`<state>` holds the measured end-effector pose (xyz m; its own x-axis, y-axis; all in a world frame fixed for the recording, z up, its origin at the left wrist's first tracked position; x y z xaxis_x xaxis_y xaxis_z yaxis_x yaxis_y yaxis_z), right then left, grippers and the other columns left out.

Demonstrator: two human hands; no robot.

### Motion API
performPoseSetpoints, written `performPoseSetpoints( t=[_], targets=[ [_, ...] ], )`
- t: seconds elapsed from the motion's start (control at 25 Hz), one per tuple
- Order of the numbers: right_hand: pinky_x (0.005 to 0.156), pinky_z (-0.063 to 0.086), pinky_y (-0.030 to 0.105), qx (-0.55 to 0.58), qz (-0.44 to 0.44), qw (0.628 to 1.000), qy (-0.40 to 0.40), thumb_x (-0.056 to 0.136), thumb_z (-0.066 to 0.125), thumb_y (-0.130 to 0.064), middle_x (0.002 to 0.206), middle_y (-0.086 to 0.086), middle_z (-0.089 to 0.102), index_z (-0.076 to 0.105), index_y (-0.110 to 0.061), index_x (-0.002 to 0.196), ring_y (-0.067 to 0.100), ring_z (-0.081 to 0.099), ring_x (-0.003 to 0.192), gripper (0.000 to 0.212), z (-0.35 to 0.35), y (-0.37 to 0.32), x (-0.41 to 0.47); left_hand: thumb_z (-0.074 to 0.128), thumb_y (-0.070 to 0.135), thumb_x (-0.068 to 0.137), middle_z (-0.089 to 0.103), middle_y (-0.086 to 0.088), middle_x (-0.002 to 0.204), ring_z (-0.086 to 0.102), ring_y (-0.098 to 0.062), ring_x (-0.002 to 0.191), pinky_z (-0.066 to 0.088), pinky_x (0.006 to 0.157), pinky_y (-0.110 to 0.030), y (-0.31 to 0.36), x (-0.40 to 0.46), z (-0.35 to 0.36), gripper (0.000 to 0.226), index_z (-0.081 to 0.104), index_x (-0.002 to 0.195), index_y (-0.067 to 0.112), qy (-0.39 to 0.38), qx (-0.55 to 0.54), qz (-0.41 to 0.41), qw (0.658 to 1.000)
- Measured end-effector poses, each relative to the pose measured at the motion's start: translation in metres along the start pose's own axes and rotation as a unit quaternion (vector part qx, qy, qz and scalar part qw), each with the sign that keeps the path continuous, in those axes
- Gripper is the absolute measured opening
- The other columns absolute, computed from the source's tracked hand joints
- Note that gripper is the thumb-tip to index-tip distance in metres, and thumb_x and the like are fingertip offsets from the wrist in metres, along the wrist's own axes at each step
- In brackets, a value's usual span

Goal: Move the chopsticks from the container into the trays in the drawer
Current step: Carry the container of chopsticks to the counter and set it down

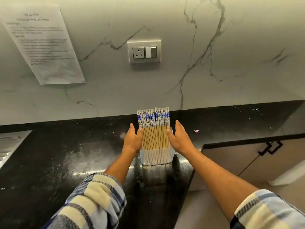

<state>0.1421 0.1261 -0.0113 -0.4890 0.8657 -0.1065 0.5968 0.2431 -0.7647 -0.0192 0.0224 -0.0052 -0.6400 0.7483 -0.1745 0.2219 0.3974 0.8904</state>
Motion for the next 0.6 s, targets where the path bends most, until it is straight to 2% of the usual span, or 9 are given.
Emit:
performPoseSetpoints(
  t=[0.08,0.16,0.2,0.28,0.36,0.48,0.52,0.6],
  targets=[
    [0.117,0.028,0.045,0.061,0.044,0.997,-0.017,0.103,0.042,-0.038,0.162,0.008,0.027,0.017,-0.014,0.158,0.028,0.025,0.149,0.064,0.01,0.001,0.005,0.035,0.04,0.107,0.046,-0.007,0.153,0.045,-0.029,0.139,0.039,0.11,-0.046,-0.005,0.005,0.012,0.054,0.031,0.155,0.016,-0.02,-0.052,-0.029,0.998],
    [0.1,0.045,0.04,0.105,0.055,0.993,-0.028,0.103,0.044,-0.03,0.135,0.001,0.056,0.041,-0.022,0.144,0.027,0.05,0.133,0.042,0.019,0.003,0.006,0.036,0.04,0.106,0.062,-0.003,0.135,0.06,-0.023,0.122,0.048,0.099,-0.041,-0.013,0.007,0.021,0.044,0.048,0.141,0.018,-0.033,-0.092,-0.028,0.995],
    [0.092,0.048,0.036,0.129,0.055,0.99,-0.022,0.102,0.044,-0.026,0.121,-0.004,0.062,0.049,-0.025,0.133,0.024,0.058,0.123,0.031,0.023,0.005,0.007,0.036,0.04,0.105,0.065,-0.001,0.13,0.063,-0.02,0.117,0.049,0.095,-0.038,-0.017,0.01,0.025,0.043,0.048,0.14,0.018,-0.034,-0.108,-0.024,0.993],
    [0.081,0.05,0.03,0.185,0.056,0.981,-0.009,0.102,0.043,-0.021,0.109,-0.01,0.064,0.056,-0.029,0.121,0.017,0.062,0.111,0.024,0.024,0.007,0.004,0.035,0.04,0.106,0.067,0.003,0.122,0.064,-0.013,0.111,0.048,0.091,-0.034,-0.024,0.012,0.026,0.042,0.05,0.139,0.02,-0.029,-0.124,-0.024,0.991],
    [0.076,0.049,0.024,0.234,0.06,0.97,-0.009,0.104,0.041,-0.02,0.108,-0.013,0.065,0.058,-0.035,0.121,0.011,0.062,0.107,0.029,0.025,0.008,-0.001,0.032,0.038,0.108,0.069,0.007,0.112,0.064,-0.005,0.102,0.05,0.091,-0.032,-0.028,0.01,0.026,0.038,0.057,0.13,0.021,-0.022,-0.151,-0.019,0.988],
    [0.078,0.047,0.022,0.289,0.065,0.955,-0.018,0.106,0.037,-0.023,0.115,-0.014,0.066,0.056,-0.043,0.126,0.005,0.06,0.108,0.034,0.03,0.017,-0.008,0.025,0.036,0.109,0.067,0.017,0.108,0.063,0.009,0.093,0.048,0.077,-0.015,-0.033,0.001,0.03,0.042,0.06,0.131,0.027,-0.021,-0.199,-0.02,0.979],
    [0.081,0.046,0.022,0.304,0.063,0.95,-0.018,0.106,0.036,-0.024,0.116,-0.015,0.066,0.053,-0.047,0.126,0.003,0.059,0.109,0.035,0.033,0.02,-0.008,0.023,0.039,0.109,0.067,0.018,0.11,0.064,0.011,0.094,0.048,0.076,-0.013,-0.039,0.003,0.032,0.043,0.058,0.133,0.031,-0.022,-0.215,-0.026,0.976],
    [0.084,0.046,0.022,0.333,0.059,0.941,-0.018,0.107,0.033,-0.026,0.119,-0.018,0.066,0.05,-0.048,0.13,0.001,0.06,0.11,0.037,0.037,0.024,-0.008,0.021,0.045,0.108,0.068,0.014,0.122,0.064,0.005,0.108,0.051,0.091,-0.023,-0.046,0.003,0.035,0.046,0.054,0.138,0.035,-0.028,-0.245,-0.034,0.969]
  ],
)
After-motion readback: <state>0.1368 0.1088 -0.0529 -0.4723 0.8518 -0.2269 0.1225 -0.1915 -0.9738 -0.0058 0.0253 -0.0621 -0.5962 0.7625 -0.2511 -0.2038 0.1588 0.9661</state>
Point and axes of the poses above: each hand's wrist, its own x-axis towards the middle knuckle, its own z-axis out of the palm, y = z × x, the point moved 3 cm from there along x, towards the middle knuckle
